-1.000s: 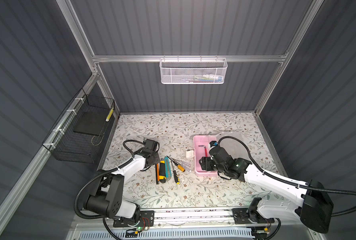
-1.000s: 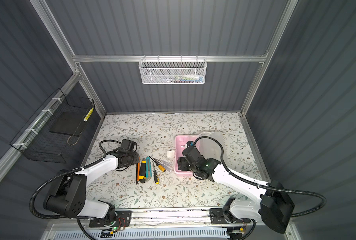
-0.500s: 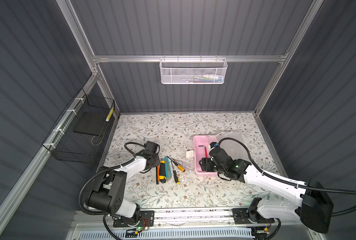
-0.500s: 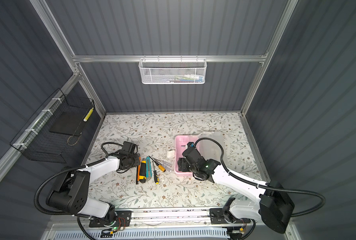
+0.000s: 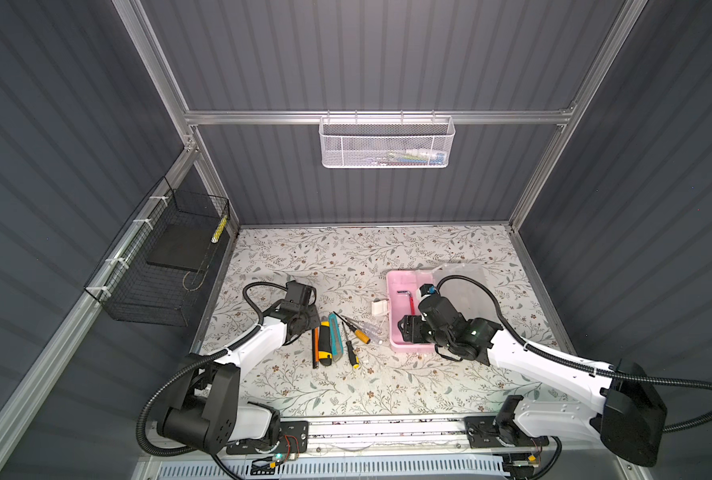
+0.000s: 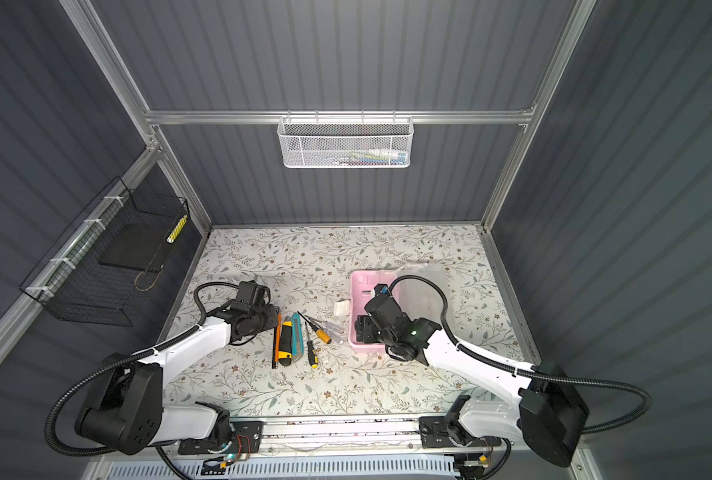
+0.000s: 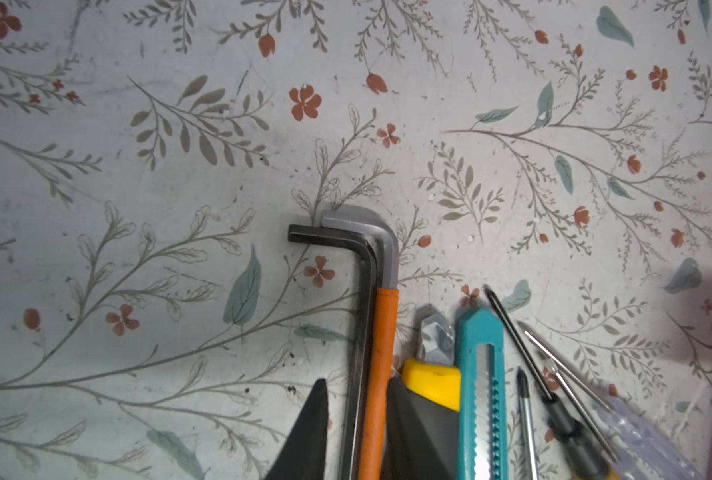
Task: Pack the tool kit
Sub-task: 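Grasp the black hex key with the left gripper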
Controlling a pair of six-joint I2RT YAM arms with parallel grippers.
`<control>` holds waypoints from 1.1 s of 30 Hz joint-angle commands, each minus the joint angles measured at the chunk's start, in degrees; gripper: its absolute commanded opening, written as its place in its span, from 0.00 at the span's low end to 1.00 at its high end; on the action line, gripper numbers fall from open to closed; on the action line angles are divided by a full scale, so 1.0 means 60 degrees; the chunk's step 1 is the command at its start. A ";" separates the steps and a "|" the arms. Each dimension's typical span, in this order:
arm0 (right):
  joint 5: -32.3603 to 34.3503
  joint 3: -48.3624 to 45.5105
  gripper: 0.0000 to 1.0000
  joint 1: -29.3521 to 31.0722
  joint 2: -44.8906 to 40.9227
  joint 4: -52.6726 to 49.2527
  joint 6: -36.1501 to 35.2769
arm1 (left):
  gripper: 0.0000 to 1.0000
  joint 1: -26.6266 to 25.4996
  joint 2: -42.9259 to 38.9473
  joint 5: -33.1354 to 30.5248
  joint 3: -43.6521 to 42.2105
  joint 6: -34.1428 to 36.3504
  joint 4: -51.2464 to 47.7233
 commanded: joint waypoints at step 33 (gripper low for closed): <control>-0.0736 -0.0556 0.74 -0.0458 0.0326 0.0775 -0.0019 | 0.14 0.0055 0.1908 -0.0071 0.0458 0.0282 -0.0287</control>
